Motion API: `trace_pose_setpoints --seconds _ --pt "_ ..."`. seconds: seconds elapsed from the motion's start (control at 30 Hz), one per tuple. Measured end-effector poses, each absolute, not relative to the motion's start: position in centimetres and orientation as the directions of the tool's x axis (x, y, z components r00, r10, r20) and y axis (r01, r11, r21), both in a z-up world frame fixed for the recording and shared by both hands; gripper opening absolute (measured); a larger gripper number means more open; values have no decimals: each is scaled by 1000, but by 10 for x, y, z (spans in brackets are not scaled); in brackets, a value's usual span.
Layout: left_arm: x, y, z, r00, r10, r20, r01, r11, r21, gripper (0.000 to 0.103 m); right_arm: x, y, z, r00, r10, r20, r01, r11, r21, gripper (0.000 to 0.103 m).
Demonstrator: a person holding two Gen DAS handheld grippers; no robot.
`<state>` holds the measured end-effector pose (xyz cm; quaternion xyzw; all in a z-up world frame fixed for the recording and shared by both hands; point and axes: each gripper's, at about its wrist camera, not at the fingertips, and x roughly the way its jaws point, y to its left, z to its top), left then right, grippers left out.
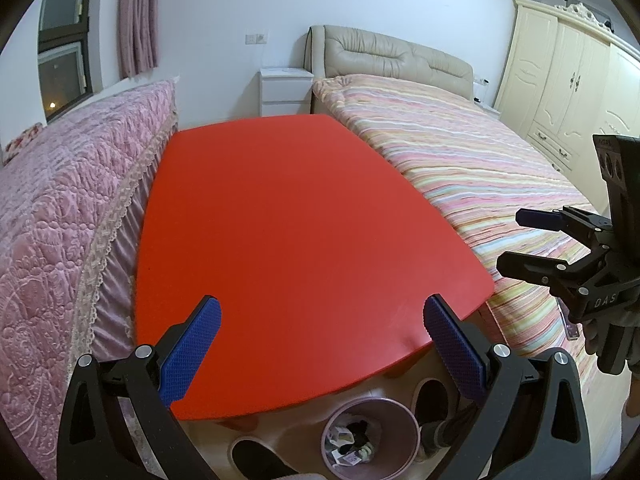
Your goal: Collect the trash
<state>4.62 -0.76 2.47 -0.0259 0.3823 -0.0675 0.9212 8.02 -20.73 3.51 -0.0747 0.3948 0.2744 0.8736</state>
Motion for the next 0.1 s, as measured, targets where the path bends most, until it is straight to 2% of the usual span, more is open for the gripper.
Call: trace_pose_setpoints --seconds 0.1 --pt "47 -7 25 700 -132 -702 94 991 -93 97 80 -207 35 536 421 -731 -542 836 84 100"
